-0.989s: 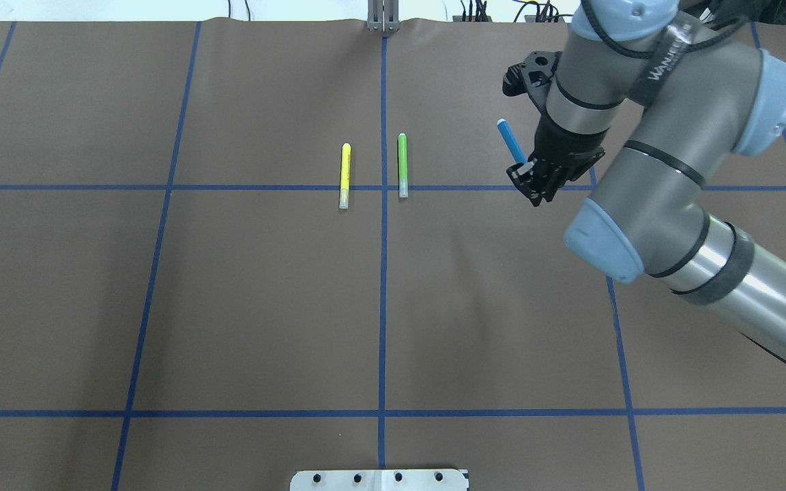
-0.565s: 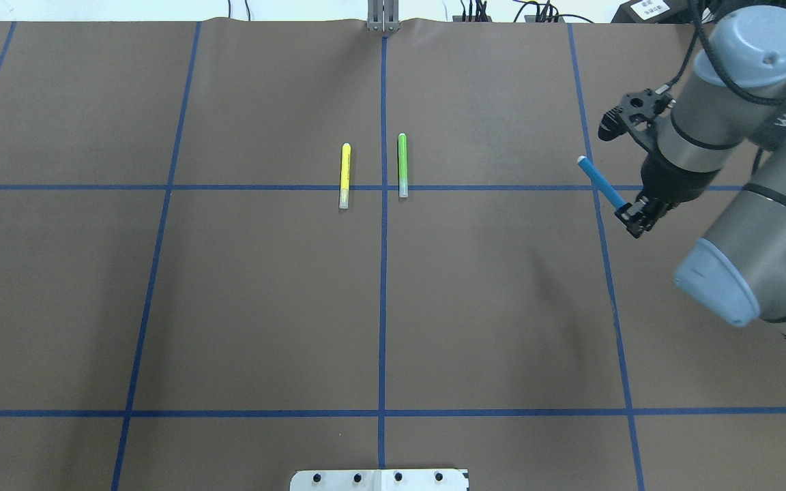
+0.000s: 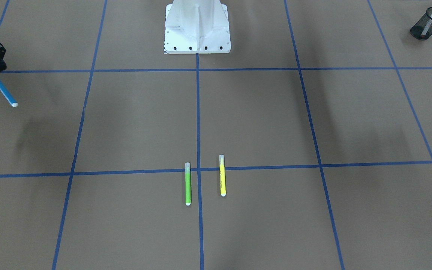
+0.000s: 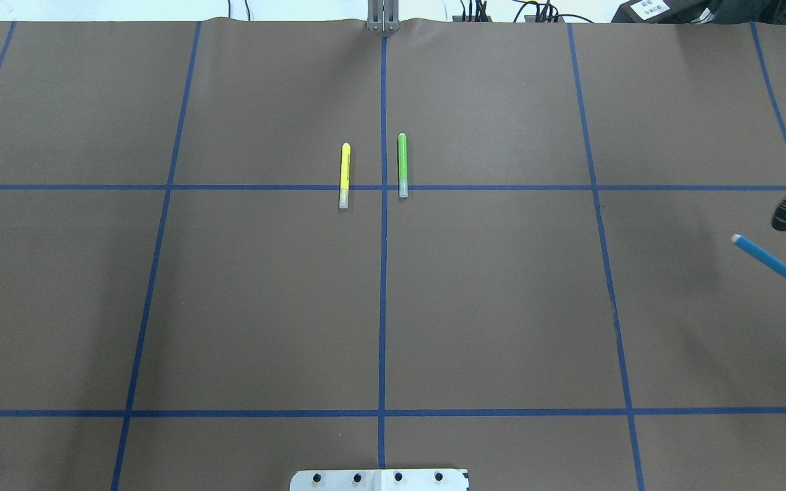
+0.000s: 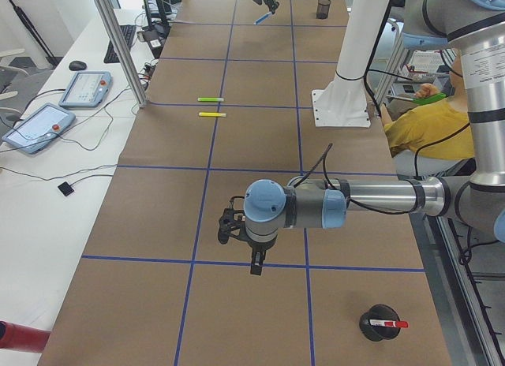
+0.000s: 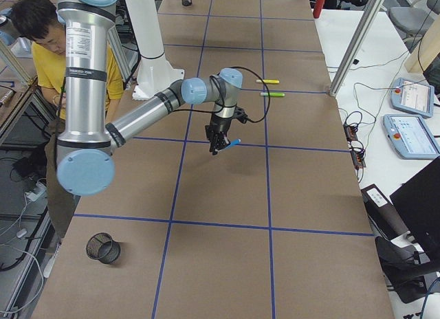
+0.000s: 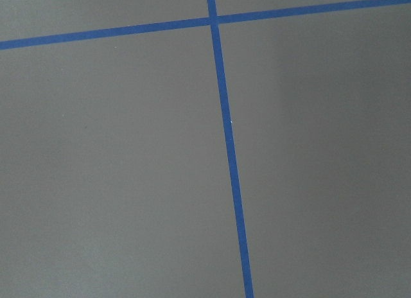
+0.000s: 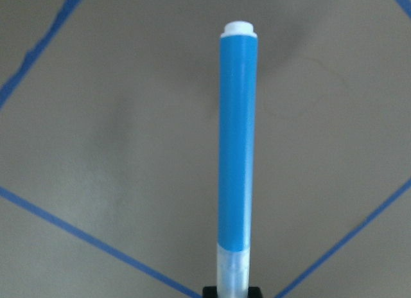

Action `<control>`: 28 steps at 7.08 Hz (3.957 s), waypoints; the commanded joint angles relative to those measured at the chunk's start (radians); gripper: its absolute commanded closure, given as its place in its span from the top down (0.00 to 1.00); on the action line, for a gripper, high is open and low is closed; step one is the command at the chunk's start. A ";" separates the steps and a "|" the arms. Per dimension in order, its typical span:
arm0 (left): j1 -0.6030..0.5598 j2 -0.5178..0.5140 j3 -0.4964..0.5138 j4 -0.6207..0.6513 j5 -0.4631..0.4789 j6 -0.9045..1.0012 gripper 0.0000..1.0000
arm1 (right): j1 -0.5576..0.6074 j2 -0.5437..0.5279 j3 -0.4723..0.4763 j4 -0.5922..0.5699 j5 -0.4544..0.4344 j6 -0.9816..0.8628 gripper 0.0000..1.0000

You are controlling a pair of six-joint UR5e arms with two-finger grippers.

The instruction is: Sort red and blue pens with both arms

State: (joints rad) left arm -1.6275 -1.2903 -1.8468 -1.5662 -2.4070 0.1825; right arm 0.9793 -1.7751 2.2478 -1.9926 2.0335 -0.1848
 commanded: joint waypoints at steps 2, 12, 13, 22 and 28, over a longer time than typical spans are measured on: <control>0.001 0.009 0.001 -0.023 0.000 0.000 1.00 | 0.032 -0.341 0.102 0.001 -0.085 -0.175 0.00; 0.000 0.032 -0.003 -0.081 -0.001 0.038 1.00 | 0.032 -0.707 -0.149 0.100 -0.213 -0.338 0.00; 0.000 0.042 -0.006 -0.083 -0.001 0.038 1.00 | 0.030 -0.705 -0.158 0.116 -0.152 -0.338 0.00; 0.000 0.045 -0.011 -0.098 -0.023 0.038 1.00 | 0.027 -0.705 -0.223 0.120 0.011 -0.343 0.00; 0.000 0.045 -0.009 -0.098 -0.023 0.040 1.00 | 0.027 -0.705 -0.254 0.120 0.027 -0.343 0.32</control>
State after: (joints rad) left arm -1.6276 -1.2456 -1.8574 -1.6635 -2.4298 0.2224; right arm 1.0063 -2.4804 2.0015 -1.8730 2.0600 -0.5284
